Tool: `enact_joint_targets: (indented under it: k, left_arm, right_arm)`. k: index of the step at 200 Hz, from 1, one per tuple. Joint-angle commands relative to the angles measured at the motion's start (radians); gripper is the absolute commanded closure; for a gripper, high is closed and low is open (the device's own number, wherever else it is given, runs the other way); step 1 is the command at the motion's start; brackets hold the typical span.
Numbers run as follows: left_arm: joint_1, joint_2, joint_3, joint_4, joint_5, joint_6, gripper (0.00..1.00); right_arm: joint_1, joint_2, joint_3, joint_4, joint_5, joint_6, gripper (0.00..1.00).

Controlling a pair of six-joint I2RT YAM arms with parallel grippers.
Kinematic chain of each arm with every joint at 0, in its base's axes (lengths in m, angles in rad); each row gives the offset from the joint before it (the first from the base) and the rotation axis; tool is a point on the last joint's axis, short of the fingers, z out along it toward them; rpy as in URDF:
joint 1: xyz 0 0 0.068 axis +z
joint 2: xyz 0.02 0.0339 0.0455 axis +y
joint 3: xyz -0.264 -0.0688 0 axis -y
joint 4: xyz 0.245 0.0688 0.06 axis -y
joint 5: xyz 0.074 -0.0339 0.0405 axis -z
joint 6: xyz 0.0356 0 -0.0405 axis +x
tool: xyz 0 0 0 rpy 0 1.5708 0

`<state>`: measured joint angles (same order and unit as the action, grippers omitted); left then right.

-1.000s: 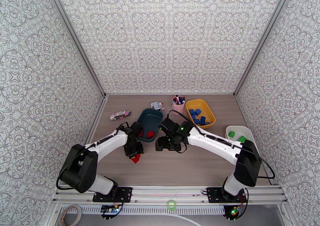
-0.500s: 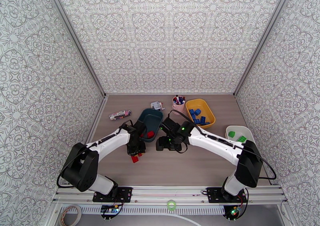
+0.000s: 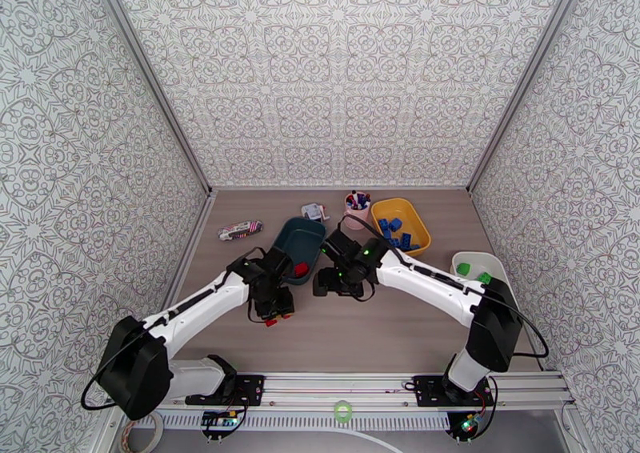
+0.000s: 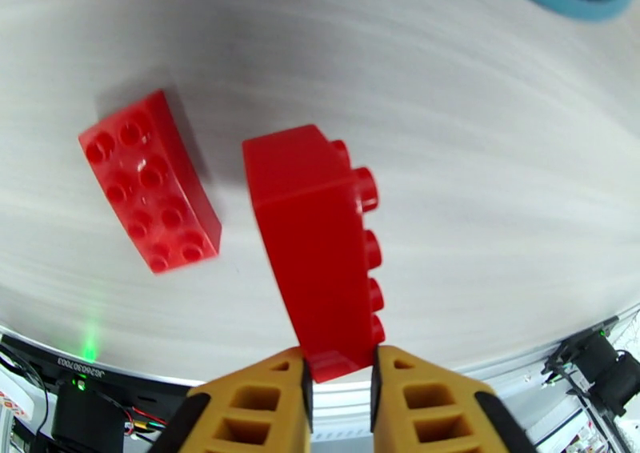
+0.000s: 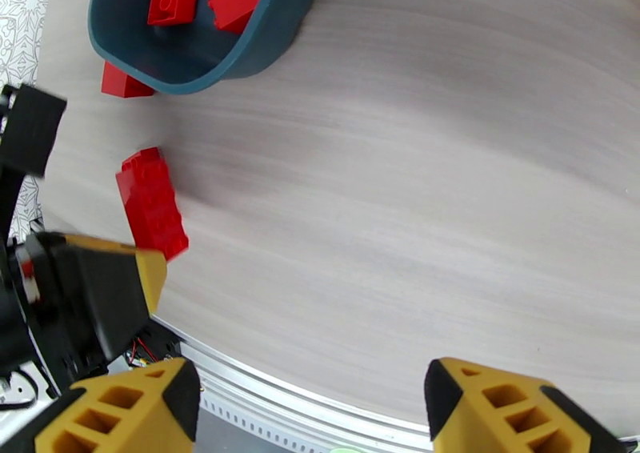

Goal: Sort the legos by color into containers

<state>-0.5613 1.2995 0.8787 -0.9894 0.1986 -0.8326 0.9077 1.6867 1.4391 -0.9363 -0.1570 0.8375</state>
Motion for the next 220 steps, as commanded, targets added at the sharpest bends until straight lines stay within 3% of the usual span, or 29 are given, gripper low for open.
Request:
enact_joint_targets:
  k: [1,33,59,114,130,149,164,190,220]
  left_arm:
    - [-0.006,-0.046,0.027,-0.056,0.019,-0.021,0.74]
    - [0.008,-0.025,0.138,-0.14,-0.001,0.04,0.74]
    - [0.072,0.023,0.234,-0.155,0.005,0.104,0.74]
    - [0.219,0.274,0.501,-0.147,0.018,0.27,0.72]
    - [0.243,0.346,0.571,-0.147,0.003,0.29,0.61]
    - [0.263,0.39,0.636,-0.151,-0.013,0.299,0.4]
    - [0.265,0.393,0.672,-0.163,-0.025,0.304,0.32]
    - [0.262,0.333,0.646,-0.176,-0.068,0.298,0.27]
    - [0.268,0.19,0.472,-0.158,-0.122,0.259,0.22]
  right_arm:
    - [-0.01,0.025,0.056,-0.032,0.017,-0.021,0.22]
    - [-0.009,0.039,0.097,-0.055,0.019,-0.027,0.22]
    - [-0.016,0.043,0.125,-0.076,0.035,-0.035,0.22]
    - [-0.04,0.008,0.126,-0.085,0.055,-0.025,0.22]
    - [-0.042,0.0,0.127,-0.089,0.061,-0.021,0.22]
    - [-0.043,-0.015,0.124,-0.087,0.068,-0.013,0.22]
    - [-0.042,-0.038,0.103,-0.075,0.079,0.001,0.22]
    - [-0.042,-0.075,0.059,-0.049,0.088,0.02,0.19]
    - [-0.04,-0.078,0.032,-0.023,0.078,0.024,0.18]
